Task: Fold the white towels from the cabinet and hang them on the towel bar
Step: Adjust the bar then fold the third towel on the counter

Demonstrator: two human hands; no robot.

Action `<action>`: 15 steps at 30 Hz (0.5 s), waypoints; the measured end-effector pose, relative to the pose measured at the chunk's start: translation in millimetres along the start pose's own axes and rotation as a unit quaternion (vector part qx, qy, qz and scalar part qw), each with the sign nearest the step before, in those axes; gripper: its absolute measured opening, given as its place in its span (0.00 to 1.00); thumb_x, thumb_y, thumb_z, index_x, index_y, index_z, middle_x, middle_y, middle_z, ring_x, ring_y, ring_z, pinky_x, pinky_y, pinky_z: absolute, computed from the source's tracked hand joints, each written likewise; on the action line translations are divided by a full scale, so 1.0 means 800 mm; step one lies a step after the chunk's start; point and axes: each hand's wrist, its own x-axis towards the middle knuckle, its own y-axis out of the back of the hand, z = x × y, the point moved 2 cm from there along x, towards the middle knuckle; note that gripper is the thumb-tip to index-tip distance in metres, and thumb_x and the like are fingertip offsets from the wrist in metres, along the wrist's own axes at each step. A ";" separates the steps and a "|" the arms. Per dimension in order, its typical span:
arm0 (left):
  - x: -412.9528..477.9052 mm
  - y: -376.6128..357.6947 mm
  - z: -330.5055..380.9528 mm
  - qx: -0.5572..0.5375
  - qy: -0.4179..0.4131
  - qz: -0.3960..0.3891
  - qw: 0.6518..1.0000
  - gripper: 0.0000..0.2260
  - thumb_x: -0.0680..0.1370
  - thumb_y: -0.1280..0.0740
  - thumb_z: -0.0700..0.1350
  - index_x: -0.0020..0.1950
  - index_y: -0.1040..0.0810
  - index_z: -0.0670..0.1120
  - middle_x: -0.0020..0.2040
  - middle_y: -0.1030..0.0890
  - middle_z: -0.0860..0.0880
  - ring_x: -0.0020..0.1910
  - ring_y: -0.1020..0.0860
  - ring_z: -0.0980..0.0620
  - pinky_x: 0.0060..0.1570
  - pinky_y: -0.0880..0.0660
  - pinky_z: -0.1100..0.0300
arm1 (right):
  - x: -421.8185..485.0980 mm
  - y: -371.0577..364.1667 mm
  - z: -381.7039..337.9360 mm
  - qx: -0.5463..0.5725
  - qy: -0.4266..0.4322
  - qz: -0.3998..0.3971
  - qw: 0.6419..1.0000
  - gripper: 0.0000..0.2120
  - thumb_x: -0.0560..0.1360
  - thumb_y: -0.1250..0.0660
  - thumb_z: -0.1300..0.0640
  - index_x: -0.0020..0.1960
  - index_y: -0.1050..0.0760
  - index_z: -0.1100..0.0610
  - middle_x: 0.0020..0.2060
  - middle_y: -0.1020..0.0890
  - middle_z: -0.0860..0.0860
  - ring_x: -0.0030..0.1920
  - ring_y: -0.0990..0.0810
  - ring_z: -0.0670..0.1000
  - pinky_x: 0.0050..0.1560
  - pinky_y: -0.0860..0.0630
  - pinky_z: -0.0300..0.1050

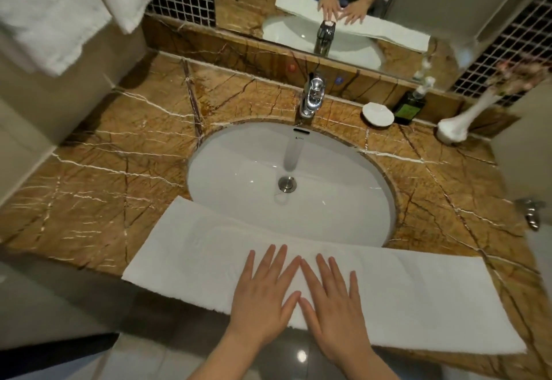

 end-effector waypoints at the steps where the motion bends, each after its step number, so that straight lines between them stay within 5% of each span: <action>1: 0.000 0.004 -0.001 0.001 0.013 0.002 1.000 0.27 0.80 0.60 0.61 0.76 0.42 0.56 0.77 0.40 0.48 0.75 0.42 0.48 0.73 0.57 0.42 | 0.005 0.003 0.002 -0.006 0.009 -0.012 1.000 0.28 0.79 0.58 0.38 0.76 0.62 0.40 0.77 0.56 0.47 0.77 0.57 0.52 0.73 0.64 0.57; 3: 0.002 0.008 -0.007 -0.013 0.083 0.026 0.996 0.27 0.79 0.59 0.61 0.78 0.55 0.56 0.79 0.55 0.49 0.77 0.55 0.48 0.73 0.65 0.46 | 0.021 0.016 0.008 0.002 0.036 -0.045 0.998 0.28 0.79 0.59 0.36 0.75 0.67 0.38 0.77 0.59 0.46 0.77 0.63 0.50 0.73 0.68 0.55; 5: -0.004 0.018 -0.020 -0.039 0.196 0.069 0.977 0.29 0.79 0.55 0.61 0.78 0.56 0.54 0.79 0.57 0.48 0.77 0.56 0.48 0.74 0.60 0.49 | 0.044 0.045 0.010 -0.002 0.086 -0.064 0.994 0.29 0.79 0.55 0.38 0.77 0.58 0.42 0.78 0.51 0.46 0.77 0.54 0.49 0.75 0.57 0.50; 8: -0.027 0.036 -0.035 -0.080 0.325 0.116 0.935 0.30 0.77 0.51 0.64 0.77 0.52 0.55 0.79 0.49 0.48 0.76 0.45 0.48 0.72 0.44 0.53 | 0.092 0.093 0.006 -0.004 0.155 -0.098 0.983 0.28 0.79 0.46 0.42 0.77 0.48 0.47 0.73 0.37 0.47 0.72 0.38 0.50 0.67 0.37 0.45; 11: -0.050 0.040 -0.034 -0.121 0.420 0.140 0.889 0.31 0.77 0.47 0.64 0.76 0.47 0.52 0.75 0.39 0.49 0.70 0.35 0.50 0.61 0.30 0.56 | 0.139 0.120 0.004 -0.015 0.167 -0.172 0.971 0.25 0.79 0.44 0.44 0.75 0.41 0.46 0.70 0.32 0.48 0.69 0.33 0.50 0.65 0.33 0.47; 15: -0.072 0.023 0.003 -0.232 0.538 0.174 0.792 0.26 0.76 0.42 0.63 0.68 0.37 0.49 0.61 0.29 0.48 0.55 0.26 0.49 0.44 0.27 0.57 | 0.181 0.134 0.005 -0.055 0.220 -0.240 0.944 0.23 0.78 0.42 0.43 0.72 0.35 0.47 0.68 0.29 0.49 0.67 0.30 0.51 0.65 0.33 0.47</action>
